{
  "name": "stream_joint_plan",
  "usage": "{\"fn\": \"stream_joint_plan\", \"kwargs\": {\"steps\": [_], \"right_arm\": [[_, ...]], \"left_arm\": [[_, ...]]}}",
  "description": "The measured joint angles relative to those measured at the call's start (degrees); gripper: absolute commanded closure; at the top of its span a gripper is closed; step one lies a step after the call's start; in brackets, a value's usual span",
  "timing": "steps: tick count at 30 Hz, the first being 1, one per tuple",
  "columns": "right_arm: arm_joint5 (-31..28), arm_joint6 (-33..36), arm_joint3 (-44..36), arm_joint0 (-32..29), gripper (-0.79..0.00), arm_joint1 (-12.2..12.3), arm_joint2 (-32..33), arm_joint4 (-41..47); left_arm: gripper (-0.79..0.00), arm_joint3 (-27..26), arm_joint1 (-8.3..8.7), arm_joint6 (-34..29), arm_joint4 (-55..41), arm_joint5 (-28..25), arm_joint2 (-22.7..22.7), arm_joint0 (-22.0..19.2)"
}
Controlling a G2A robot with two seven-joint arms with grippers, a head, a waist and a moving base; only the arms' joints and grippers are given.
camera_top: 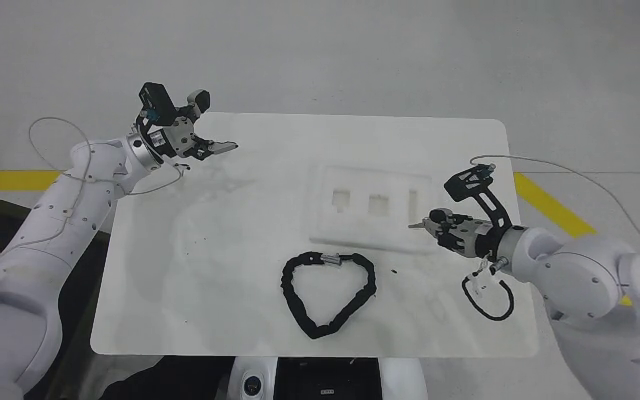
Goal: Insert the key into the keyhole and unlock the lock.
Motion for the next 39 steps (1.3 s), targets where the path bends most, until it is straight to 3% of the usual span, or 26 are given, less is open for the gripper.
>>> {"fn": "stream_joint_plan", "kwargs": {"steps": [6,12,23,32,39], "right_arm": [[0.0,0.1,0.0,0.1,0.0,0.0,-0.1,0.0],[0.0,0.1,0.0,0.1,0.0,0.0,-0.1,0.0],[0.0,0.1,0.0,0.1,0.0,0.0,-0.1,0.0],[0.0,0.1,0.0,0.1,0.0,0.0,-0.1,0.0],[0.0,0.1,0.0,0.1,0.0,0.0,-0.1,0.0]], "left_arm": [[-0.785,-0.8,0.0,-0.6,0.3,0.4,-0.1,0.2],[-0.785,-9.1,0.37,-2.8,3.2,-2.8,-0.6,2.5],[-0.785,-24.2,1.64,-0.1,11.0,-6.3,-1.3,10.7],[-0.785,-32.6,2.67,1.5,21.8,-8.0,-1.3,14.6],[-0.785,-35.8,2.73,2.8,29.3,-8.5,-0.1,16.1]]}}
